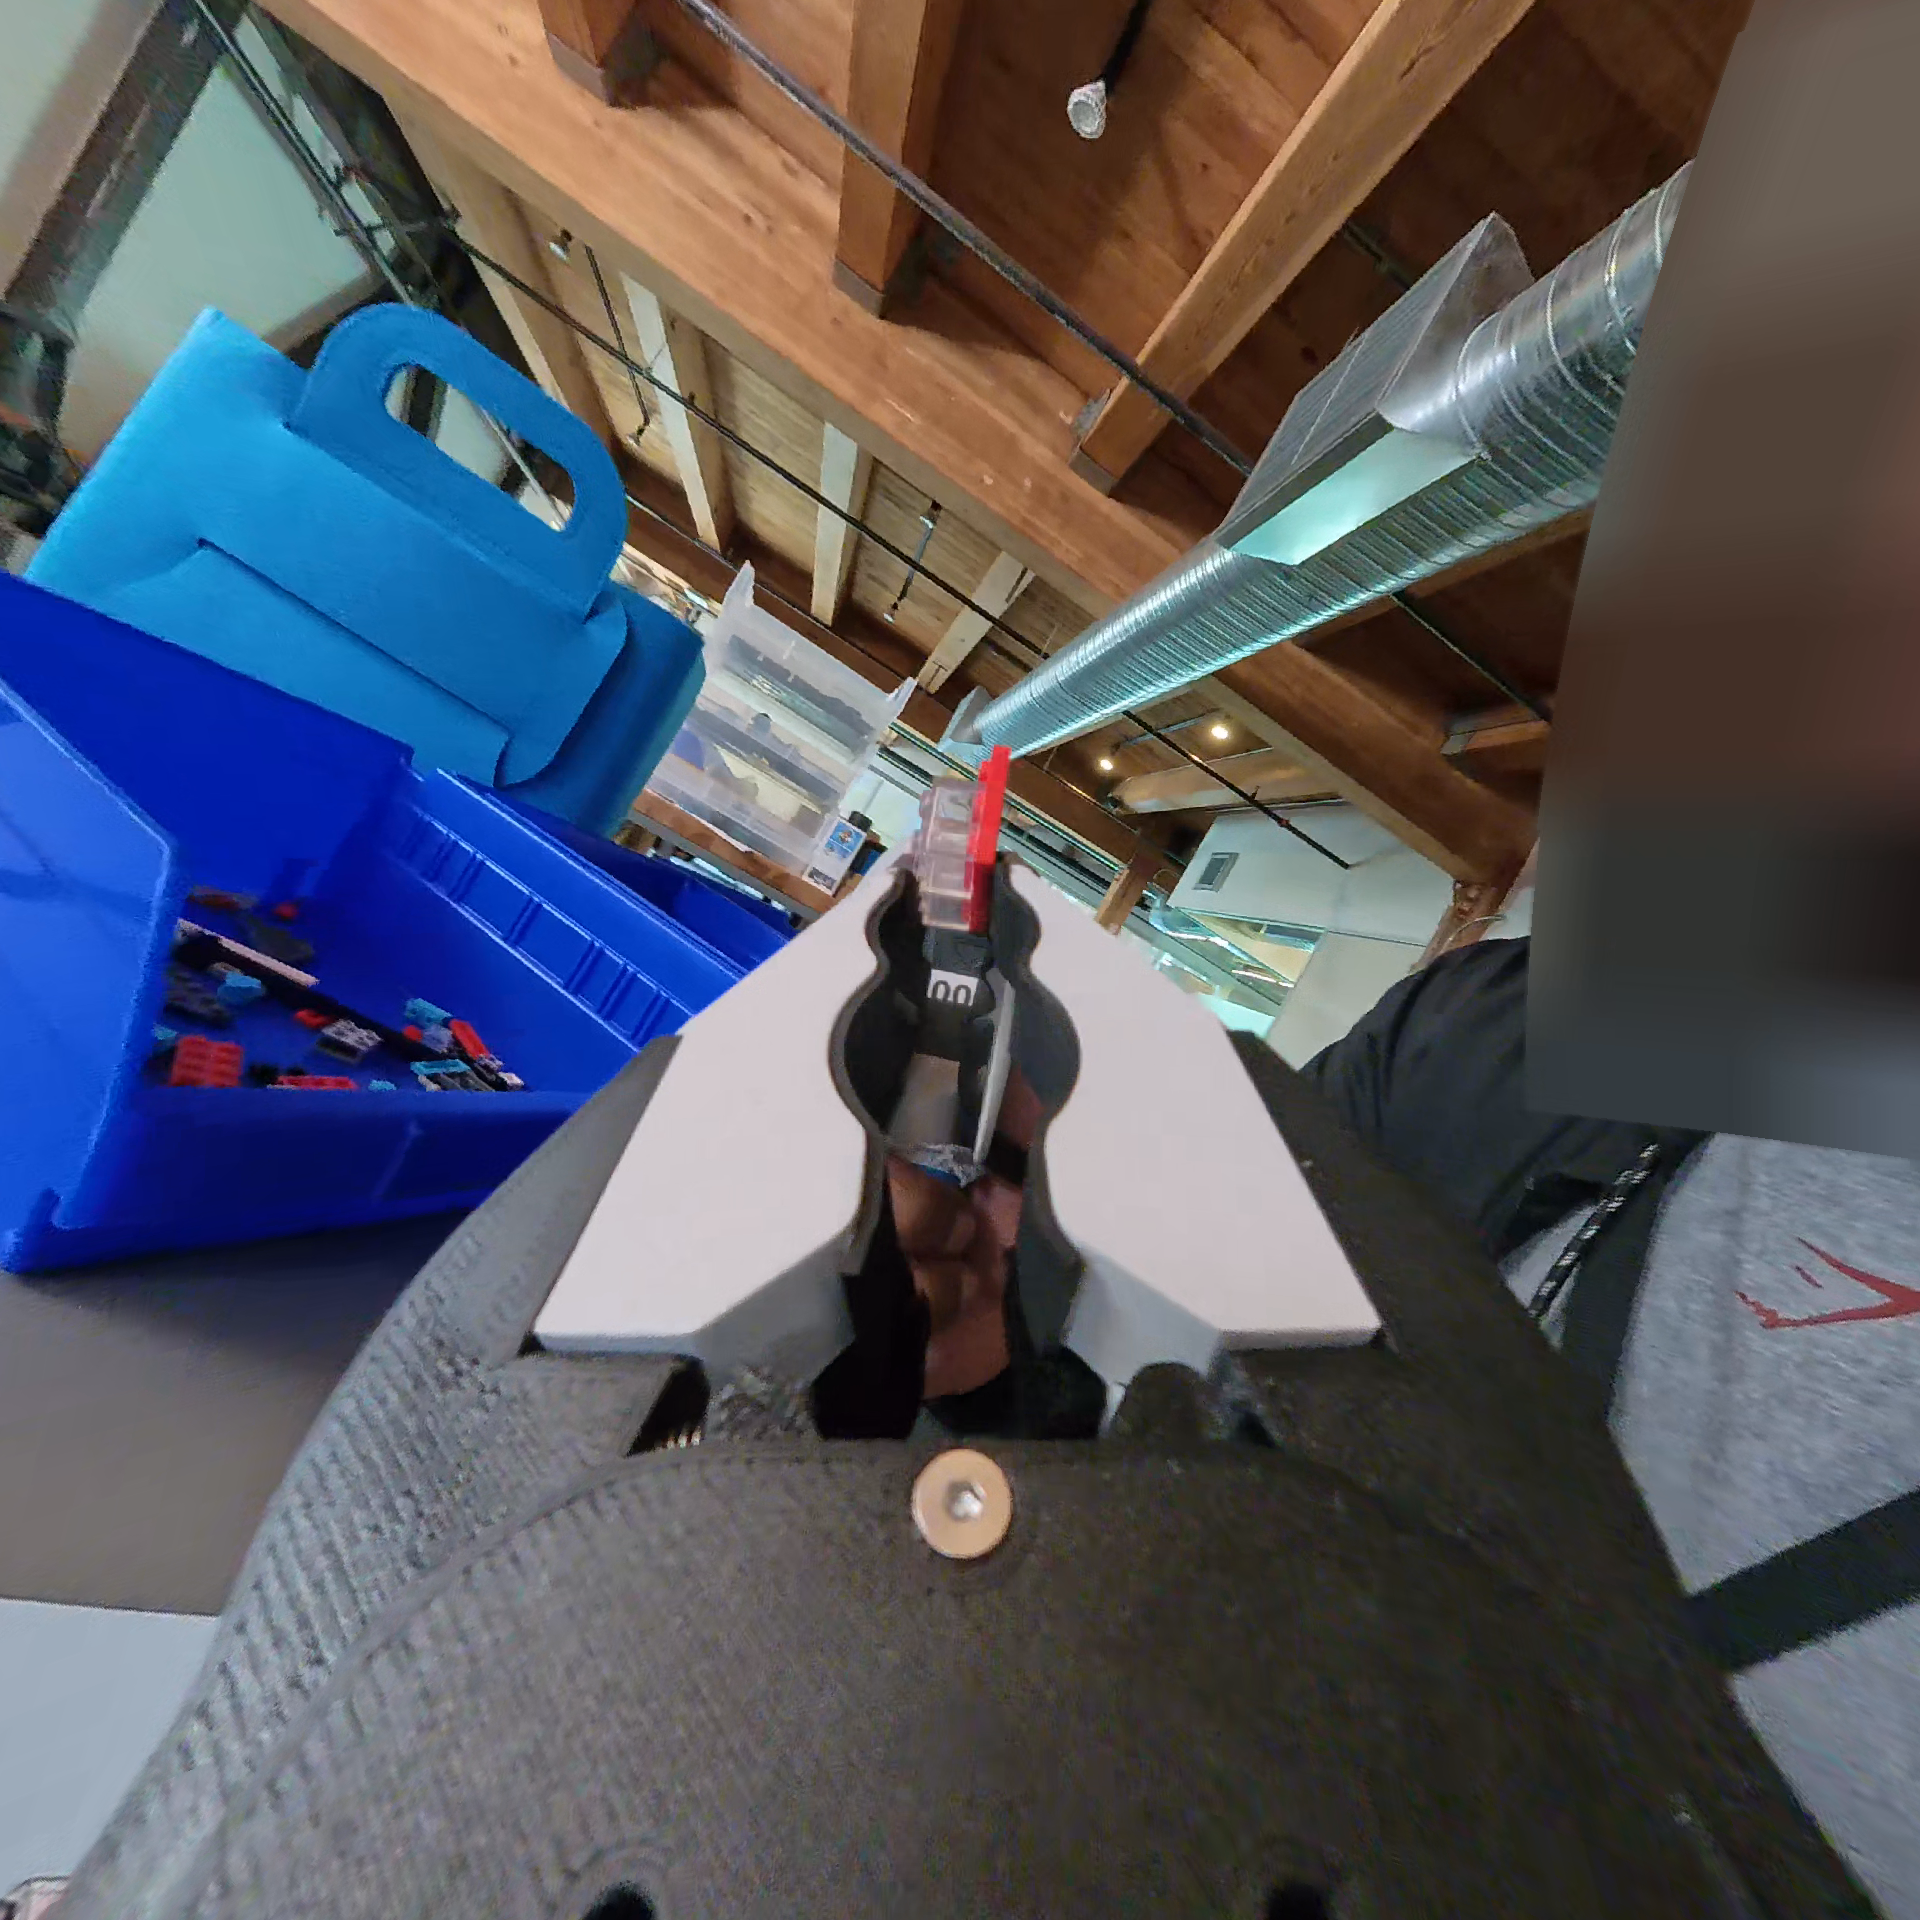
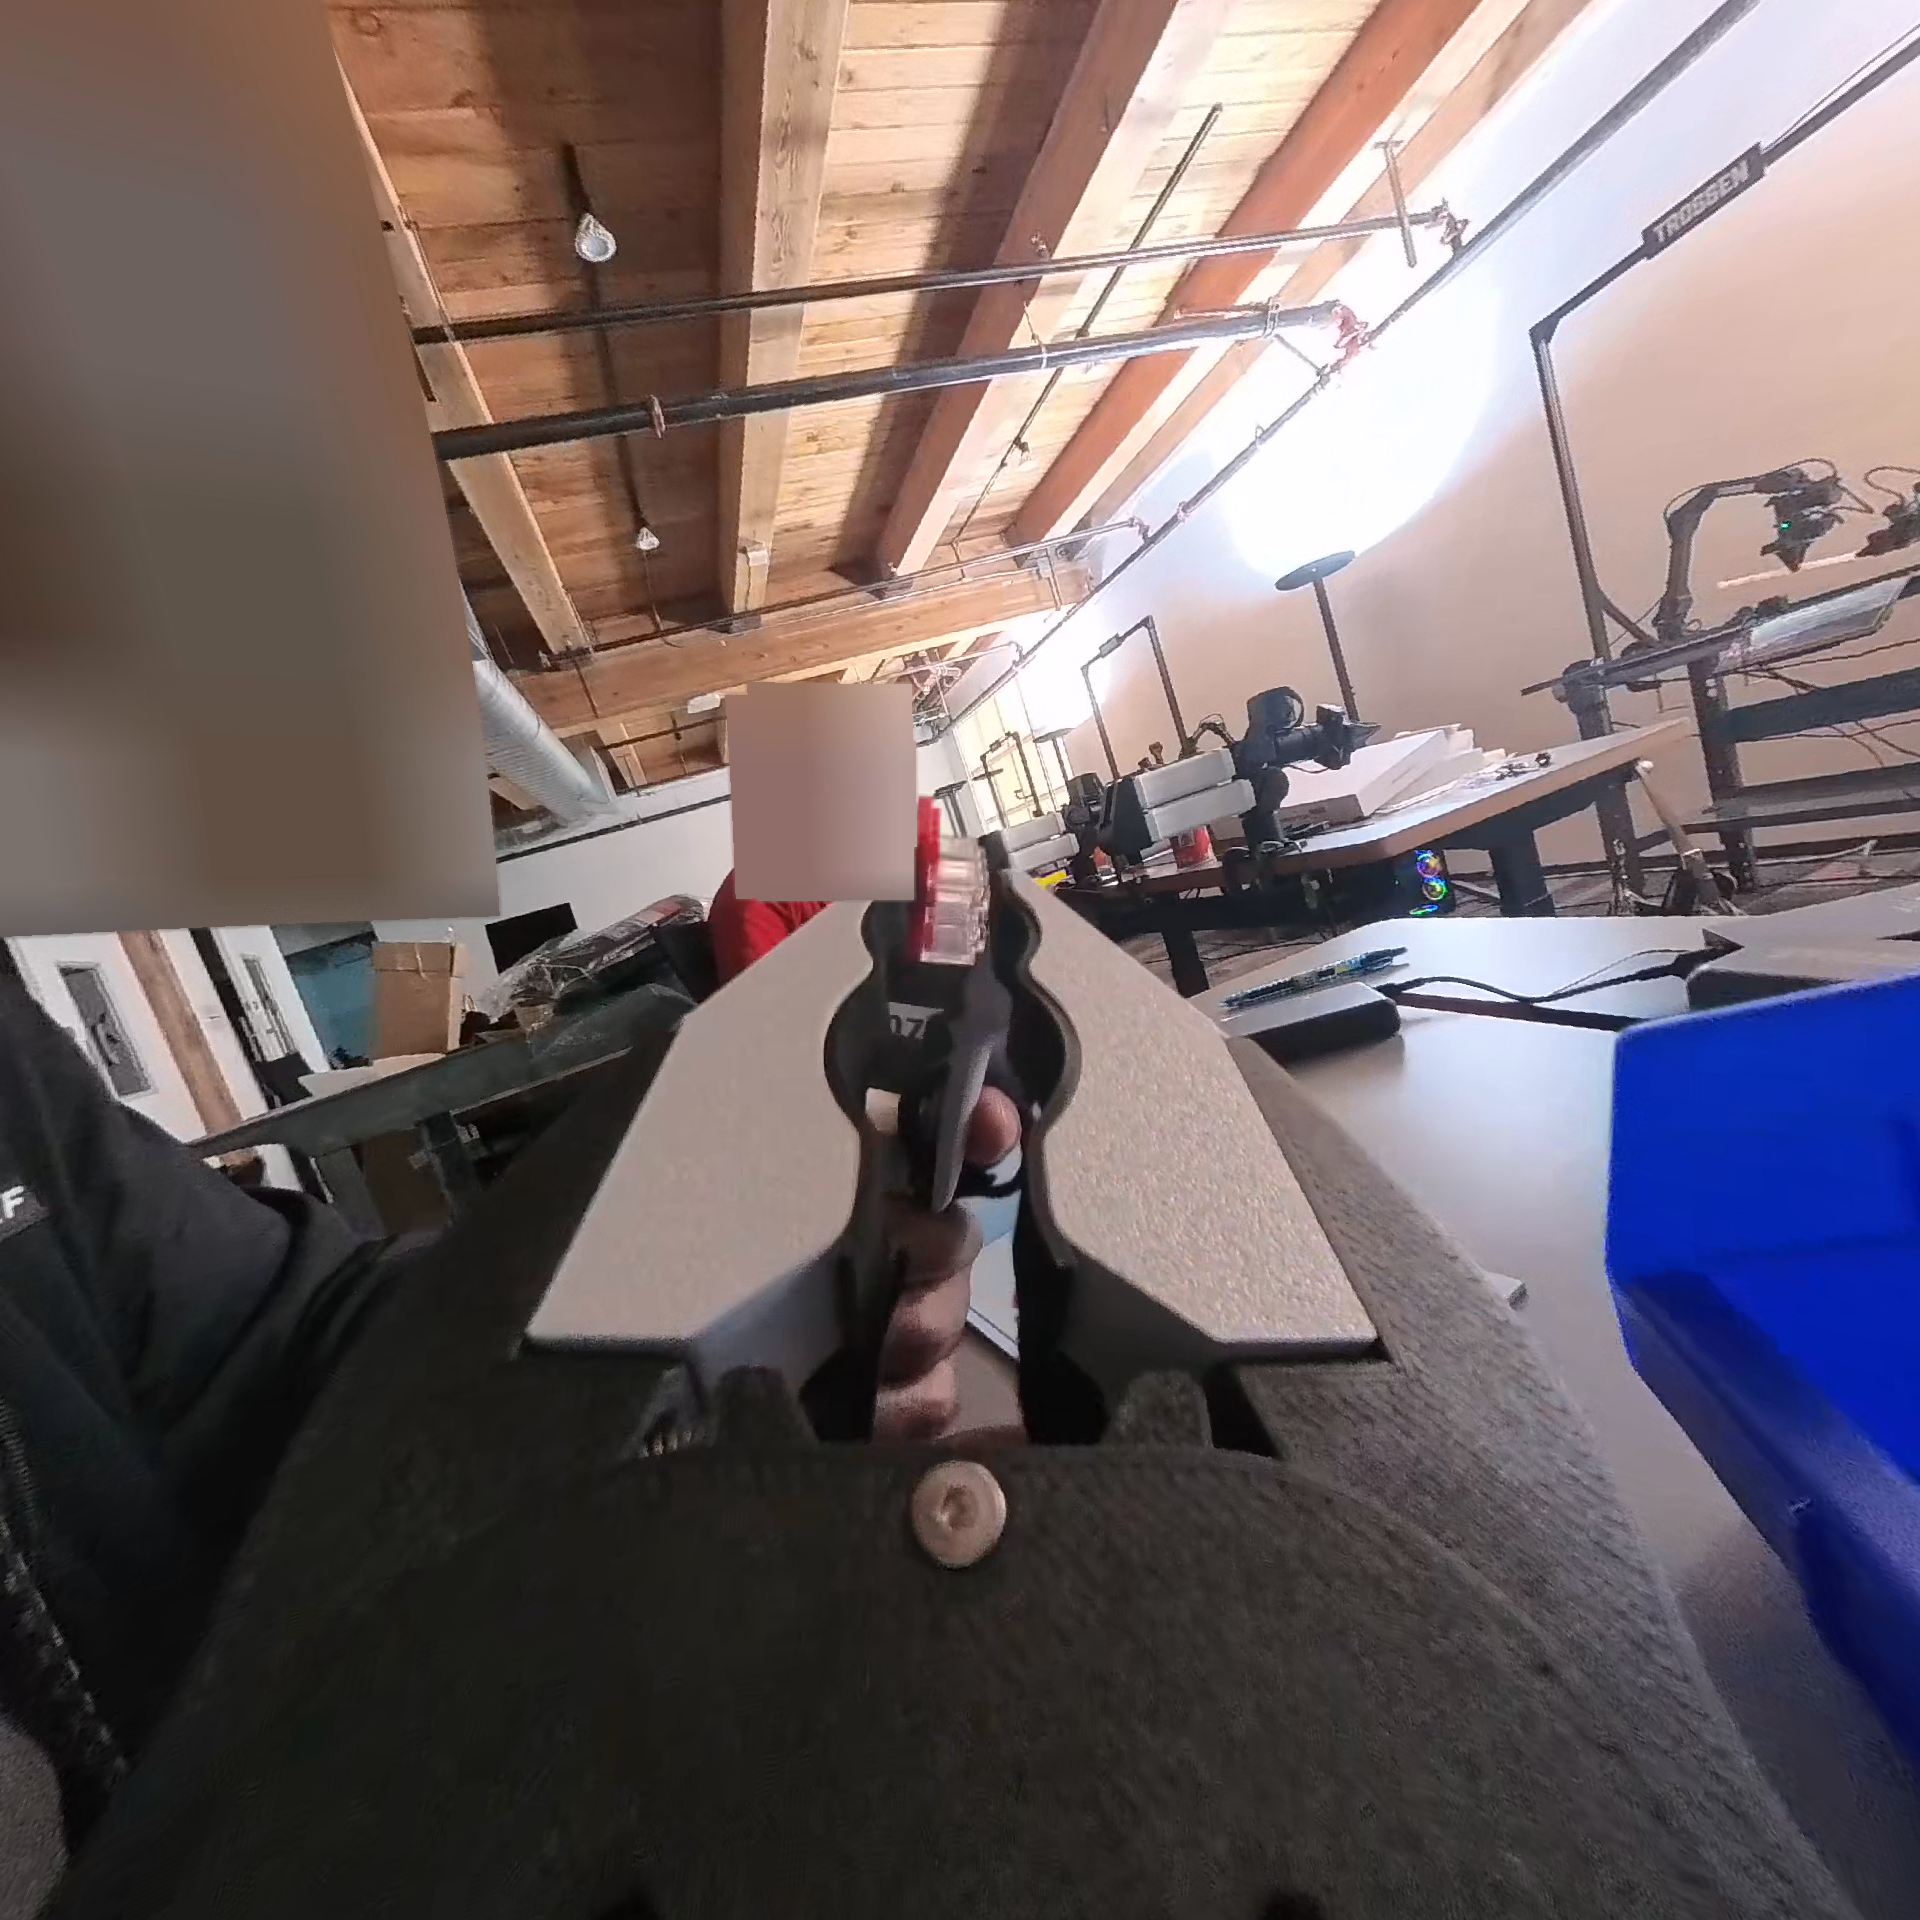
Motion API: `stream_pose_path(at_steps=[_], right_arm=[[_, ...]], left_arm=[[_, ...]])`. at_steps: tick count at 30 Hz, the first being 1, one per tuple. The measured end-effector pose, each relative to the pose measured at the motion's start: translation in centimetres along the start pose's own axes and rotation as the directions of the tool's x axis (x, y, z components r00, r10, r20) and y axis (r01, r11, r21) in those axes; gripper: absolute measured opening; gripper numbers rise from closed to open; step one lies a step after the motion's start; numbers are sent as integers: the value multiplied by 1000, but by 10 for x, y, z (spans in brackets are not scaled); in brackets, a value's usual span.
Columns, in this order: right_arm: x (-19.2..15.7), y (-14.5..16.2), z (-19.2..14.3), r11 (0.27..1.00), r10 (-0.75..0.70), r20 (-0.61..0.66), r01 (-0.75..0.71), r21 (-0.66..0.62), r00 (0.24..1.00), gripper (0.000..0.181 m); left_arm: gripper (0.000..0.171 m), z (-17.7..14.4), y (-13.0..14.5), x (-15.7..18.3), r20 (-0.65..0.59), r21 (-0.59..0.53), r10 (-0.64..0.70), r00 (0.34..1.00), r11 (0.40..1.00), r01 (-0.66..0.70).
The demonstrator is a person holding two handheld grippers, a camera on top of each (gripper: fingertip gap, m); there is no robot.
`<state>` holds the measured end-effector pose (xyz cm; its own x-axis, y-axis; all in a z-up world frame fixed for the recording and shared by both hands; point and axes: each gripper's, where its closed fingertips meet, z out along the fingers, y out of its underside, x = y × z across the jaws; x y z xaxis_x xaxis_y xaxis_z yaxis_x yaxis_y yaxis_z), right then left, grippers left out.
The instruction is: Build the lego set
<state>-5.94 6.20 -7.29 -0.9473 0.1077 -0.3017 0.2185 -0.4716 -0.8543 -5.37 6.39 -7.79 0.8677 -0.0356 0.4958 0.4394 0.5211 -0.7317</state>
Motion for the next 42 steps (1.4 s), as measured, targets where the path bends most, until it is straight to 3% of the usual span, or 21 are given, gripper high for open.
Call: stream_pose_path(at_steps=[5,10,13,18,21,26,29,38,42], right_arm=[[-4,6,3,998,-11,27,12,-55,1000,19],[-3,12,5,990,-23,54,31,-140,998,33],[-8,6,4,982,-73,111,91,-166,991,42],[-25,11,6,907,-276,239,334,-256,931,39],[-30,19,7,857,-350,280,426,-289,894,34],[-32,22,5,847,-362,301,446,-288,882,27],[-30,24,3,837,-374,309,462,-295,874,17],[-28,25,3,858,-339,299,424,-290,892,17],[-12,24,10,891,-262,183,311,-330,947,17]], left_arm=[[13,-4,-5,4,30,-30,162,986,986,-161],[13,-7,-9,12,39,-116,356,934,930,-350],[13,-10,-10,13,52,-199,487,872,861,-468],[13,-14,1,13,7,-370,681,732,682,-630],[13,-16,8,13,-27,-406,708,706,638,-655],[13,-17,21,11,-77,-454,724,686,587,-670],[13,-18,26,9,-94,-472,721,686,575,-668],[13,-19,28,9,-95,-470,697,711,598,-649],[13,-22,20,-4,-14,-484,672,741,644,-593]])
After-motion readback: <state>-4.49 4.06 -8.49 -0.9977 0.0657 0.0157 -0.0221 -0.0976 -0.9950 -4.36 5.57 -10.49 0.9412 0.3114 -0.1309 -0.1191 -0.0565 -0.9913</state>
